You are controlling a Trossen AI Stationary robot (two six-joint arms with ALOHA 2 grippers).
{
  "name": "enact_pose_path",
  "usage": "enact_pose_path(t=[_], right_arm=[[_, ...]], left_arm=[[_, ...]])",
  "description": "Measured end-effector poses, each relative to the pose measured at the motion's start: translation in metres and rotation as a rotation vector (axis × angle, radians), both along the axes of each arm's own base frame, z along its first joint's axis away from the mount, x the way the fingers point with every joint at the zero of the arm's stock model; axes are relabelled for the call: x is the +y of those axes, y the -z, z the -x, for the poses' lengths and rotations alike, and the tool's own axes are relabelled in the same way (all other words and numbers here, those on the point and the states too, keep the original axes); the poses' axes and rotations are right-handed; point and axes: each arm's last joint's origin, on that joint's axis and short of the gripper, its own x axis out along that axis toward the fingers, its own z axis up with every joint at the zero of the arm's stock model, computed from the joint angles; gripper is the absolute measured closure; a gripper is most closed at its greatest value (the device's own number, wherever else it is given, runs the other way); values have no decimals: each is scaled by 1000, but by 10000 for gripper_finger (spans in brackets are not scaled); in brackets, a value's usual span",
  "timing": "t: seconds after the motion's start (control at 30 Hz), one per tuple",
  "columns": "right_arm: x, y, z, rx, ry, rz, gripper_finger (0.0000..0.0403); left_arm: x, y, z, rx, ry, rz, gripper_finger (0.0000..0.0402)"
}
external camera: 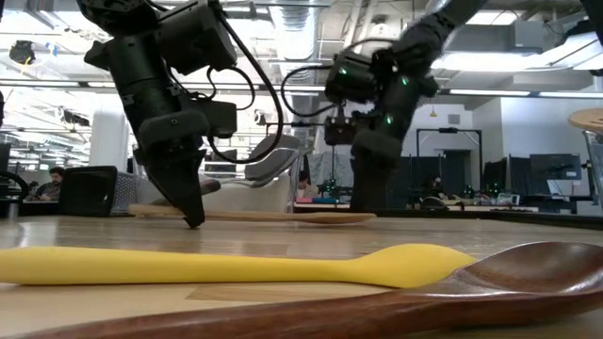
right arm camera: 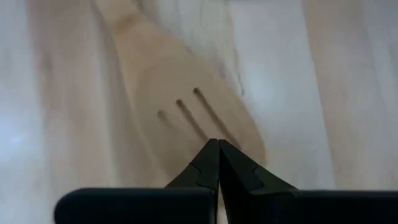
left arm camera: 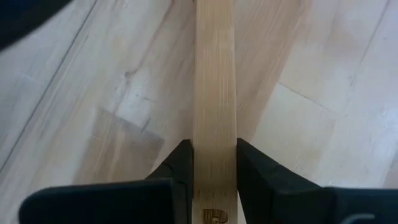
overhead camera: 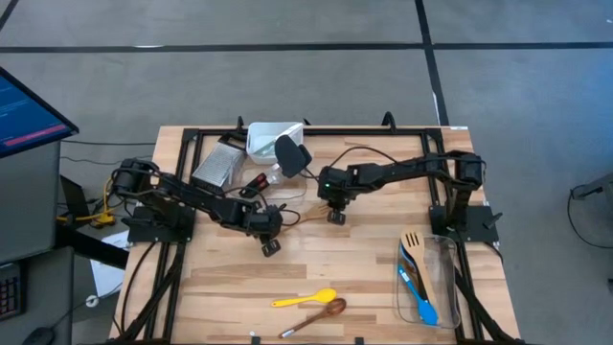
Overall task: Pick & Place Kitchen Items
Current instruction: Put the wooden slotted spatula into the bottom transparent bin
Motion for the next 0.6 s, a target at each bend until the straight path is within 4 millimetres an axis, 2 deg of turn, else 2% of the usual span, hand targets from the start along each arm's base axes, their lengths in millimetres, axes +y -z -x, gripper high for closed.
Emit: enact_pose_path(t=[0.17, 0.37, 0.5, 0.6], right_arm=[[7, -37, -10, 97, -74, -26, 403], [25, -83, -21, 117, -225, -22, 403], [34, -111, -12, 88, -271, -18, 403], [40, -131, 3, 33, -271, -15, 403]], left_arm=[[-2, -10, 2, -36, 11, 21, 338], [-10, -23, 6, -89, 30, -18, 337], [-18, -34, 12, -136, 33, -98, 337], [-23, -44, 18, -175, 20, -175, 337]])
